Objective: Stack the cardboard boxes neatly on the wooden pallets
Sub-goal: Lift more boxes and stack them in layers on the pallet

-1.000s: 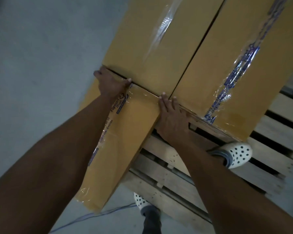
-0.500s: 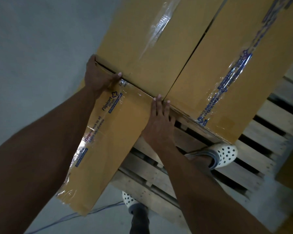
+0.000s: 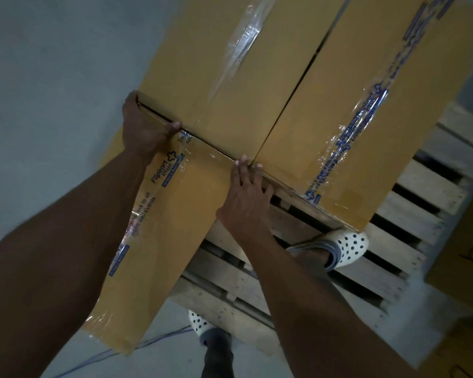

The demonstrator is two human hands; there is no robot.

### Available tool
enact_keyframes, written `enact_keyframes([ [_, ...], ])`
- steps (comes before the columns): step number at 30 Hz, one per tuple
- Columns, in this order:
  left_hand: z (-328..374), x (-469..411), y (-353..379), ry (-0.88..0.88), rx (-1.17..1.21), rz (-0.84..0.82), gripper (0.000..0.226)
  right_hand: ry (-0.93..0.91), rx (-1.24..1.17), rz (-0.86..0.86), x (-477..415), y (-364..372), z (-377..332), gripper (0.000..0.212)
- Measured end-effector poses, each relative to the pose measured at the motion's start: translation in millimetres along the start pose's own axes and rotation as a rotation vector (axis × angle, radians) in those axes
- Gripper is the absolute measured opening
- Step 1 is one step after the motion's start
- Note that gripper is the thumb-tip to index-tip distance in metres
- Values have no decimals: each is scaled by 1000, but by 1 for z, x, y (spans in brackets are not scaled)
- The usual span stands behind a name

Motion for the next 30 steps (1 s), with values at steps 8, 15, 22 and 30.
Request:
enact_keyframes([
  [8, 1, 1, -1, 20, -3, 3, 111, 17, -64, -21, -1, -6, 1, 98],
  [15, 13, 7, 0, 34, -124, -16, 105, -17, -81, -96, -3, 4, -2, 110],
  [22, 87, 89, 55, 344, -571, -147, 61, -40, -280, 82, 13, -8, 44, 88],
  [30, 95, 208, 157, 715, -781, -622, 53, 180, -300, 215, 34, 14, 129, 95],
])
Point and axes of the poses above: each hand's wrist, its own x-axis away from the middle knuckle, its own y-axis out of the palm, z = x × y, the point moved 10 cm from there along -x, towards the middle knuckle, and after that the axes turned 14 degrees about y, right-handed, at the moved point
